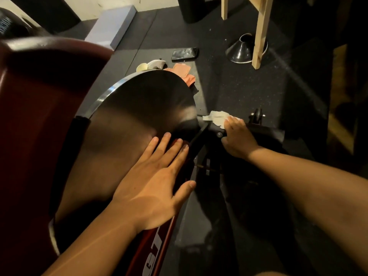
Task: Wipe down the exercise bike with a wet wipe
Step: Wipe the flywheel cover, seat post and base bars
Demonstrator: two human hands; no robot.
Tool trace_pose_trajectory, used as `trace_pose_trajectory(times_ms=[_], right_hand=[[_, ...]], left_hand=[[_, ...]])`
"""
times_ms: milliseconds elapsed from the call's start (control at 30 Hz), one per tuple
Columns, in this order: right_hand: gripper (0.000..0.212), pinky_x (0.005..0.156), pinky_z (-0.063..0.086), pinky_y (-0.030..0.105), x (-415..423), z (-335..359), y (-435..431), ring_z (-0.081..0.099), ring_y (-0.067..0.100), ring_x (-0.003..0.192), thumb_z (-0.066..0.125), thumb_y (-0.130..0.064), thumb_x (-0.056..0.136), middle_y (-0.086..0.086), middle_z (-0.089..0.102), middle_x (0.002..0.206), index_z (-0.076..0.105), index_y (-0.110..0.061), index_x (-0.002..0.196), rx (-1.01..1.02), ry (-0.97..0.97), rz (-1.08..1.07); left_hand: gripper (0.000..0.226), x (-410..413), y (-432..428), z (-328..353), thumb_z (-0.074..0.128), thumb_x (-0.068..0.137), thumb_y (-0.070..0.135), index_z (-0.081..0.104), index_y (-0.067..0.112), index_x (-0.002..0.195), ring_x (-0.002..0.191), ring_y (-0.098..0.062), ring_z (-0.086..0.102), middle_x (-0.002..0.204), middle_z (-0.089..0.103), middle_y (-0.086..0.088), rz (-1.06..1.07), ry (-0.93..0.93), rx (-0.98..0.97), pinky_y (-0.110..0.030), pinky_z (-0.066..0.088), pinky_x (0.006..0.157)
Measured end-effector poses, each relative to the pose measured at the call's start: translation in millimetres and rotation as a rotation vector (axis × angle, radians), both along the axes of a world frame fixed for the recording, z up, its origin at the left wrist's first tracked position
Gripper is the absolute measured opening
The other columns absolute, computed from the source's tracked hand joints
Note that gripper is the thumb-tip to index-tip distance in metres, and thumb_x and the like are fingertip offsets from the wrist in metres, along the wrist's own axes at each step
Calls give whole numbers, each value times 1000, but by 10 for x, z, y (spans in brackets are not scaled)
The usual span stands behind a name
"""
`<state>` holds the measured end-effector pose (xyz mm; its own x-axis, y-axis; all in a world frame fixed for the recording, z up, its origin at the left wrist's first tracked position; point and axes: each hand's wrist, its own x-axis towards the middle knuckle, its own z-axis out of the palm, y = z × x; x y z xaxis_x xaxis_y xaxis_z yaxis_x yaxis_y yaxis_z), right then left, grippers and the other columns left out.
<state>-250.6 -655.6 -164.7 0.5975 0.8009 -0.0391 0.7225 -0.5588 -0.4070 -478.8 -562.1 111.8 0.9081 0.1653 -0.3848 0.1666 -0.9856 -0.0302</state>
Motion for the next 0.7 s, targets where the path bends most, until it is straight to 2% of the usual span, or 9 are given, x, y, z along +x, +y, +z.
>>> trace_pose_trajectory(times_ms=[100,200,300,367,433,500,567,633,700], right_hand=[[56,113,29,52,25,57,182,42,41,133,36,-32,85,24,48,141,56,-2,128,79,-51,142],[45,113,31,51,-53,79,116,42,37,134,52,-24,88,17,50,141,58,-5,128,109,-104,238],[31,103,43,44,-103,-46,-333,59,36,116,57,-18,82,17,68,112,72,1,101,215,-258,377],[32,81,47,40,7,-20,-594,62,36,90,49,-24,86,16,69,86,73,-4,78,234,-321,191],[35,65,49,40,161,65,-689,57,38,79,51,-29,89,20,60,82,69,-3,73,155,-290,-38],[31,65,53,45,323,101,-625,59,42,82,52,-30,92,23,57,92,65,-3,85,63,-242,-103],[35,84,50,48,382,115,-420,61,39,96,52,-37,94,19,59,108,60,-7,112,-56,-165,-99],[61,101,36,48,332,44,-170,59,35,109,52,-49,93,19,60,120,47,-5,135,-133,-93,-66],[83,102,35,46,257,-7,77,54,37,114,56,-60,86,22,56,127,38,-2,143,-165,-106,8]], left_hand=[[80,7,-18,5,-8,83,72,-13,34,154,138,0,-40,158,-23,16,3,17,16,-27,-27,114],[79,6,-17,15,-7,84,71,-11,34,154,139,0,-38,159,-20,16,10,16,2,-26,-27,114],[78,-6,6,1,-3,87,70,-10,33,155,141,-2,-36,161,-18,14,-9,19,23,-28,-25,115],[76,-13,12,-19,0,89,71,-9,33,155,142,-3,-34,162,-15,13,1,7,6,-29,-24,116],[77,-17,21,-55,0,88,72,-8,33,155,143,-4,-33,162,-15,12,-8,4,5,-30,-22,118],[79,-15,30,-76,1,87,72,-7,33,155,144,-5,-33,163,-13,11,-17,-4,15,-31,-20,119],[79,-18,40,-78,2,88,72,-6,33,156,144,-6,-31,163,-12,11,-15,-20,22,-31,-18,119],[78,-19,27,-68,5,89,72,0,32,156,147,-7,-27,164,-5,10,-7,-41,0,-31,-17,120],[77,-22,26,-63,8,90,70,3,31,156,148,-8,-24,164,0,9,-5,-52,-18,-32,-15,120]])
